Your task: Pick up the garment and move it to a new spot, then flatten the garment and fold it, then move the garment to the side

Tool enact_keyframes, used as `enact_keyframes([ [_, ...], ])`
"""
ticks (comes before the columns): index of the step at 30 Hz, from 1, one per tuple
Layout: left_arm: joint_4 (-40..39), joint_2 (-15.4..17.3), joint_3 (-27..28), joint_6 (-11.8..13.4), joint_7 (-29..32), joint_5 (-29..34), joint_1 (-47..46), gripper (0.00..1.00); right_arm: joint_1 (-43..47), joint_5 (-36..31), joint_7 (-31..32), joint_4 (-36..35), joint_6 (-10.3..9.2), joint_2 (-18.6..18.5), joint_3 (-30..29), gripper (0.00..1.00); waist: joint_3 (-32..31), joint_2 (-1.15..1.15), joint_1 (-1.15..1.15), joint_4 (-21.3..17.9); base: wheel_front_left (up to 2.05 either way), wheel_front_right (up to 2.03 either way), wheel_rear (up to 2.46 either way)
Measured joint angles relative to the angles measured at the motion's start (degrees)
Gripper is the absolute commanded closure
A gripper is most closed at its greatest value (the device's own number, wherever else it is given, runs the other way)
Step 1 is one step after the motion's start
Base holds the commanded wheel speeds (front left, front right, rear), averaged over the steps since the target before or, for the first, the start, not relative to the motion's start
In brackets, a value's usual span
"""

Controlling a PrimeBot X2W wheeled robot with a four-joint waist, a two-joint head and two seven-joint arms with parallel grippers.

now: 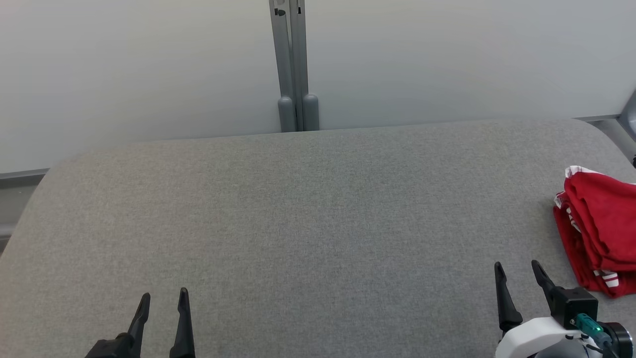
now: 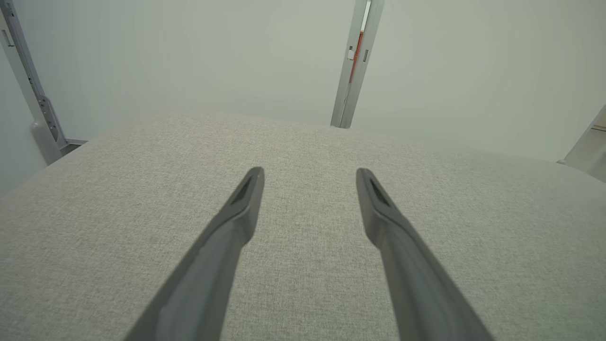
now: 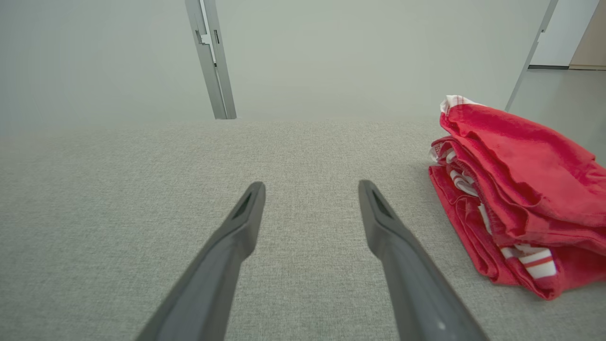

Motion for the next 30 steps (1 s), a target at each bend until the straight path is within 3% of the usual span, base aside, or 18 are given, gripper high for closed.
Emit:
enact_keyframes([
  [25,-0.6,0.0,0.5,-0.1,0.0,0.3,0.0,0.00,0.0,1.0,0.0,-0.4,0.00,0.0,1.1,0.00,-0.2,0.00,0.00,-0.6,0.00,0.00,0.00],
  [26,-0.5,0.0,0.5,-0.1,0.0,0.3,0.0,1.00,0.1,1.0,0.0,-0.2,0.01,0.0,1.1,1.00,-0.1,0.00,0.00,-0.6,0.00,0.00,0.00],
  [30,1.5,-0.2,0.4,-0.1,0.4,0.3,0.6,1.00,0.8,1.0,0.1,1.7,0.01,0.5,1.1,1.00,-0.1,0.00,0.00,-0.6,0.00,0.00,0.00],
])
